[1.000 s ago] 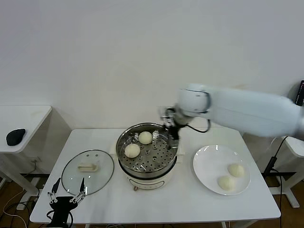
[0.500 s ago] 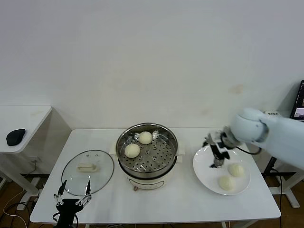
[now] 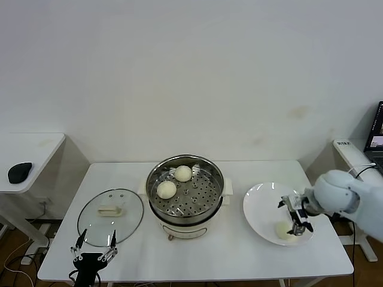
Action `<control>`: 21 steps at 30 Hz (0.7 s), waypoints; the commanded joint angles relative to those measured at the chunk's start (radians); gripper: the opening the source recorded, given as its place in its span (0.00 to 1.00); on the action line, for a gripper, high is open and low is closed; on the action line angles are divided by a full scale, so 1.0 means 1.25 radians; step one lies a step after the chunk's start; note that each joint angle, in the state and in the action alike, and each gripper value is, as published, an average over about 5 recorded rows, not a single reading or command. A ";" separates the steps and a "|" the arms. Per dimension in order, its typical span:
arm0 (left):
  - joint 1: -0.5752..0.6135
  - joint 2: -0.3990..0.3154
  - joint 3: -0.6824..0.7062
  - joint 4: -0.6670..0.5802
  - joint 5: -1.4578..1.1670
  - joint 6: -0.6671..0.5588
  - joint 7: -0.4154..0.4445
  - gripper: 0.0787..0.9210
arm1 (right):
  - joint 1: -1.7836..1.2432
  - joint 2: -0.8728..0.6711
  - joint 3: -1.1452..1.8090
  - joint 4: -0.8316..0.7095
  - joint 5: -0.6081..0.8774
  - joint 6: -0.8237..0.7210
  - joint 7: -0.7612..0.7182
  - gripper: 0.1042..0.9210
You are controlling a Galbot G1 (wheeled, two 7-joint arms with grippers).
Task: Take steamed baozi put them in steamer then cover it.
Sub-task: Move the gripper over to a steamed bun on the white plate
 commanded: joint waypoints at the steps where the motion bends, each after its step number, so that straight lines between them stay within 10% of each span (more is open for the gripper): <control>1: 0.001 -0.002 0.000 0.003 0.003 -0.001 -0.001 0.88 | -0.166 0.001 0.115 -0.049 -0.061 0.012 0.005 0.88; 21: -0.004 0.002 -0.004 0.009 0.003 0.002 0.000 0.88 | -0.173 0.106 0.128 -0.198 -0.060 0.004 0.002 0.88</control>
